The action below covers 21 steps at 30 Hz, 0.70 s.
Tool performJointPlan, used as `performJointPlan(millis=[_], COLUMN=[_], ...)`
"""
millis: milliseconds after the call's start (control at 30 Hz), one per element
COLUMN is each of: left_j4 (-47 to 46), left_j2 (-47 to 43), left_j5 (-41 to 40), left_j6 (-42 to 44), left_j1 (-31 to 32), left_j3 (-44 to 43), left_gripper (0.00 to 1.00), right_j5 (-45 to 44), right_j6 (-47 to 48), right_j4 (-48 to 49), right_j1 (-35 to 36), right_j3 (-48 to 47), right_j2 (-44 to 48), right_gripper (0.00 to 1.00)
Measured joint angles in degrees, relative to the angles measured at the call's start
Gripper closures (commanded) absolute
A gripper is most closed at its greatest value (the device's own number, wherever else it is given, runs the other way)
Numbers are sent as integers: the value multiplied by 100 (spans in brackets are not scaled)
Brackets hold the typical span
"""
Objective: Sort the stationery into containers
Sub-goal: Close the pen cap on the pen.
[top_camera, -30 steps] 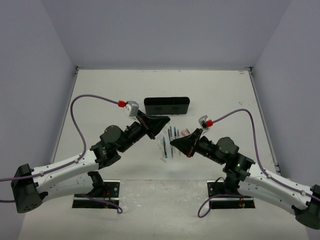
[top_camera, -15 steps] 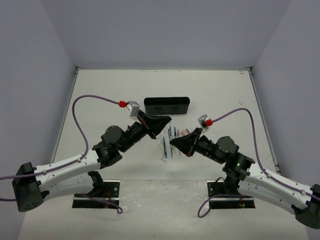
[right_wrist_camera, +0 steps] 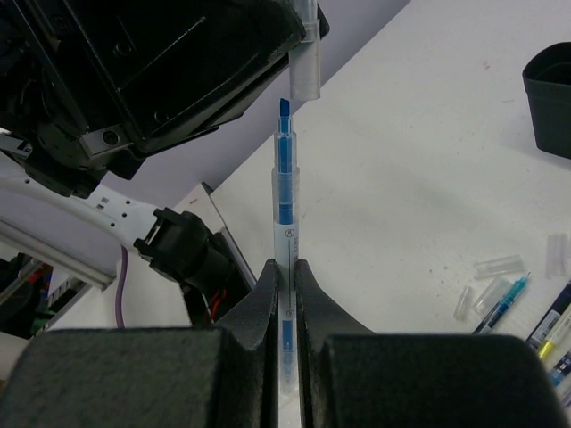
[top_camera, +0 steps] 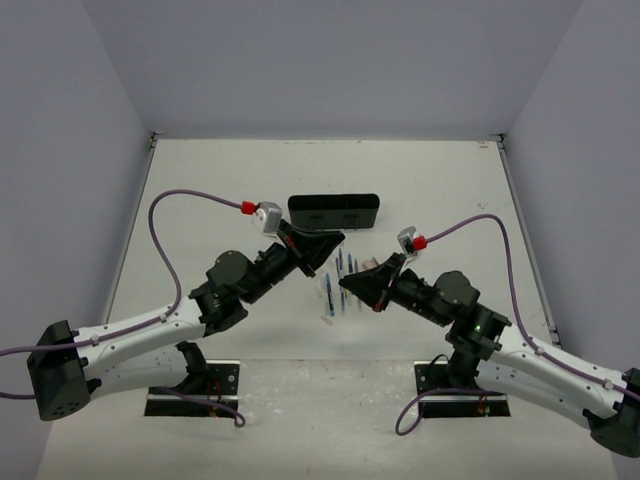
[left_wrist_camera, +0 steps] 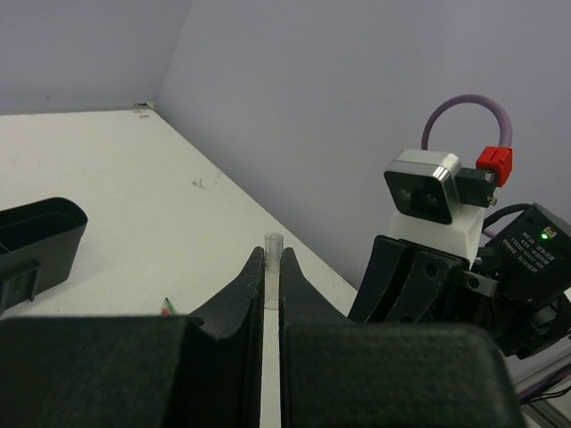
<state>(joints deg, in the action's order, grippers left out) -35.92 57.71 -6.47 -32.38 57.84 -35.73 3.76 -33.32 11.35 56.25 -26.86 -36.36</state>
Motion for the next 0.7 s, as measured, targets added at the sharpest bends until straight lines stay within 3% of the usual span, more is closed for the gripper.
performJointPlan(millis=[700], left_j4=[-74], left_j2=[28], left_j5=[-87], left_j6=[-20], left_j1=[0], left_j3=[109], left_gripper=[100], right_j5=[-71], right_j6=[50], right_j4=[-167], right_j1=[0], right_j3=[-152], right_j2=[-178], right_gripper=[100])
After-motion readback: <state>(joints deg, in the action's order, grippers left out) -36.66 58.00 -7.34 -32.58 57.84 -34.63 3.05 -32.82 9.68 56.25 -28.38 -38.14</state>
